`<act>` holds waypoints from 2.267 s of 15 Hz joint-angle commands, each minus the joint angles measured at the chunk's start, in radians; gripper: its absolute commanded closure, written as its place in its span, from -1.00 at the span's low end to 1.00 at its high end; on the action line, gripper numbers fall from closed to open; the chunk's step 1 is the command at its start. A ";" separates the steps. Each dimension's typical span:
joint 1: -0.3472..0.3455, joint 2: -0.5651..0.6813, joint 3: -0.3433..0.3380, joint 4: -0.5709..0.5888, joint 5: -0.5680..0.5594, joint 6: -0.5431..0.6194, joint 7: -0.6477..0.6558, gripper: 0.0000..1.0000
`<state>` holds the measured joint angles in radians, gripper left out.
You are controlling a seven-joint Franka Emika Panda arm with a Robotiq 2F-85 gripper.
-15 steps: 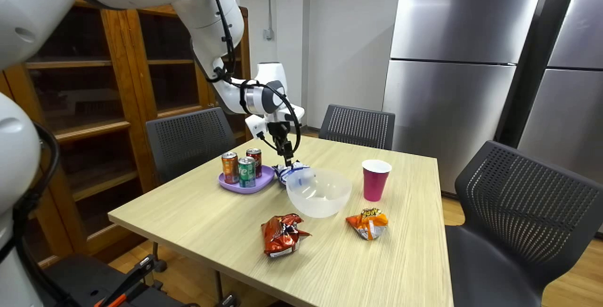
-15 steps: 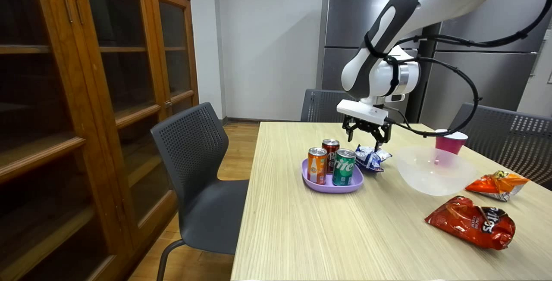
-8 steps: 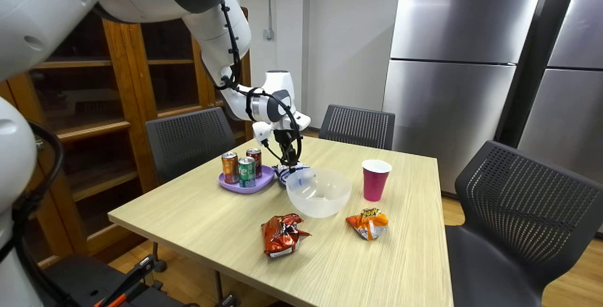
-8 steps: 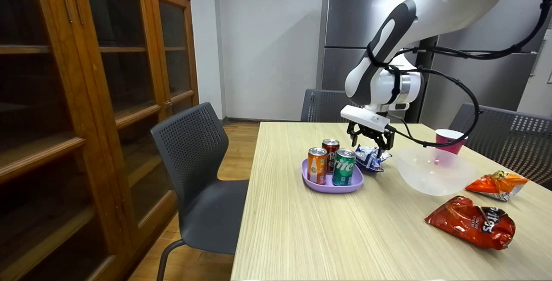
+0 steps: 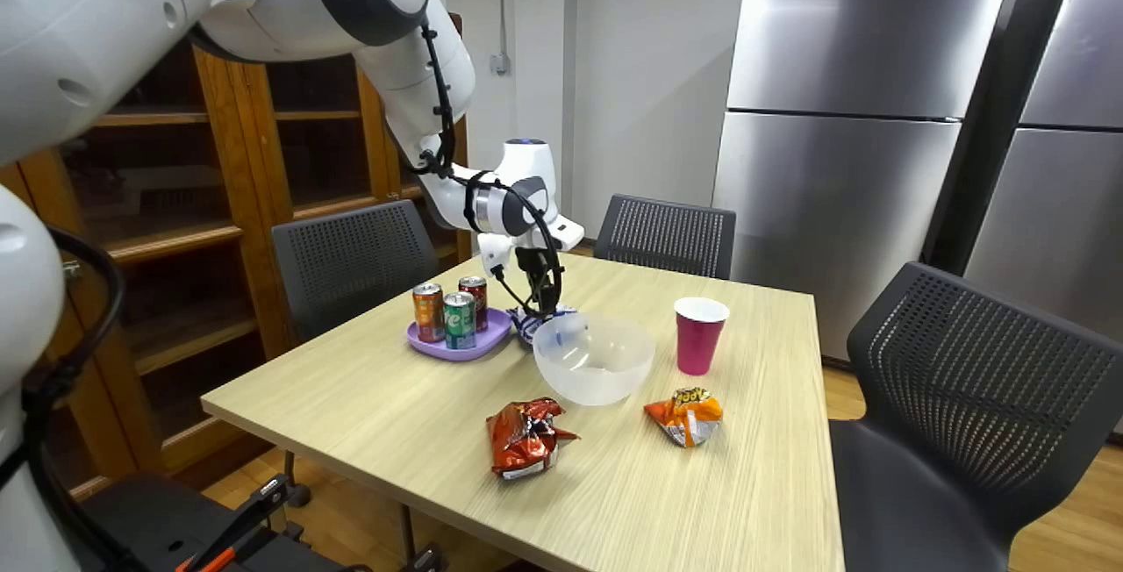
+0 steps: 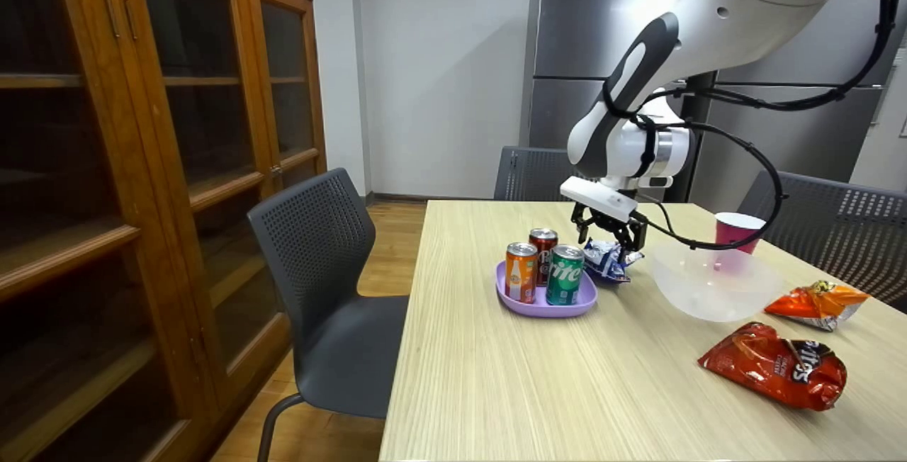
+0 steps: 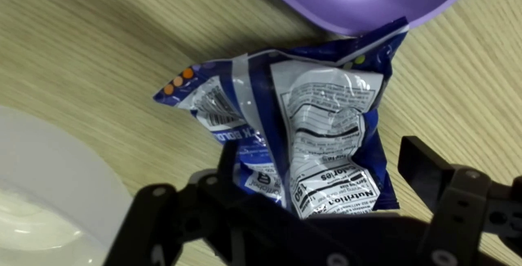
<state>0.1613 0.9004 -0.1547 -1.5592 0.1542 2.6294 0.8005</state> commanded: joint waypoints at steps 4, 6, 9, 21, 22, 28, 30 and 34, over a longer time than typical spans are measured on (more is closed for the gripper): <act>-0.019 0.023 0.023 0.046 0.029 0.001 0.013 -0.45; -0.019 0.020 0.024 0.044 0.033 0.004 0.013 -0.12; -0.018 0.015 0.023 0.037 0.032 0.007 0.013 0.33; 0.003 -0.041 0.010 -0.027 0.023 0.077 0.010 1.00; 0.009 -0.053 0.006 -0.038 0.019 0.090 0.010 1.00; 0.031 -0.154 -0.009 -0.130 0.009 0.163 0.002 1.00; 0.037 -0.200 -0.020 -0.177 0.005 0.188 0.001 1.00; 0.049 -0.300 -0.056 -0.292 -0.008 0.226 0.008 1.00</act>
<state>0.1877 0.7119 -0.1768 -1.7163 0.1667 2.8229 0.8006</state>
